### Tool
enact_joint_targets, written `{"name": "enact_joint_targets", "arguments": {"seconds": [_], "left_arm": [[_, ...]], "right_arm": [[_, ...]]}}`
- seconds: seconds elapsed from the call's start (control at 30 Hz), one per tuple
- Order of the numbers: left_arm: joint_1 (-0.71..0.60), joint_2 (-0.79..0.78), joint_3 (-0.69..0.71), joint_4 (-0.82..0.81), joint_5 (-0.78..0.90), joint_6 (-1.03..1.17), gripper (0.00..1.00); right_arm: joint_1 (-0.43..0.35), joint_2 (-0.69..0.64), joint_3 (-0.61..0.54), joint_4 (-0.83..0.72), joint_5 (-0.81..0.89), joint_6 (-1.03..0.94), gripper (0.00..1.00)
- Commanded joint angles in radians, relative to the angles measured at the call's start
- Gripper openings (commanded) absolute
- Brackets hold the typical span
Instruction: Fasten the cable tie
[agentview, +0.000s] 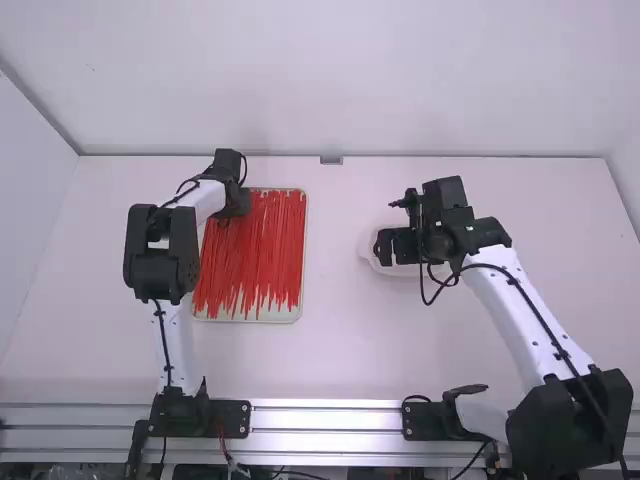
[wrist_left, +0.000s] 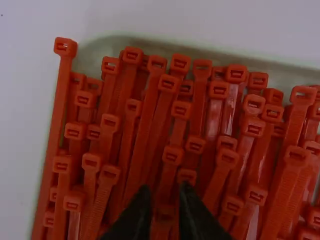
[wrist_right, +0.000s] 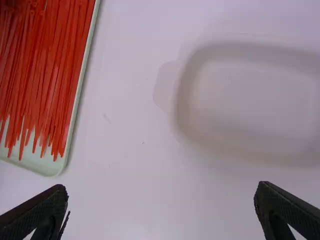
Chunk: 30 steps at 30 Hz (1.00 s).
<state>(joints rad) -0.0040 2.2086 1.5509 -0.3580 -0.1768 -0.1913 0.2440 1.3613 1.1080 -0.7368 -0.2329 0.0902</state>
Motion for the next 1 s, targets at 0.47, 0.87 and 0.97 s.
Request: {"name": "enact_joint_targets", "arguments": {"seconds": [0.47, 0.87, 0.97], "left_arm": [[0.004, 0.015, -0.001, -0.013, 0.031, -0.029, 0.02], [0.004, -0.192, 0.072, -0.045, 0.000, -0.045, 0.02], [0.004, -0.265, 0.072, -0.025, -0.023, -0.022, 0.02]], "right_arm": [[-0.002, 0.006, 0.037, -0.005, -0.006, 0.003, 1.00], [-0.002, 0.006, 0.037, -0.005, -0.006, 0.002, 1.00], [-0.002, 0.006, 0.037, -0.004, -0.005, 0.003, 1.00]]}}
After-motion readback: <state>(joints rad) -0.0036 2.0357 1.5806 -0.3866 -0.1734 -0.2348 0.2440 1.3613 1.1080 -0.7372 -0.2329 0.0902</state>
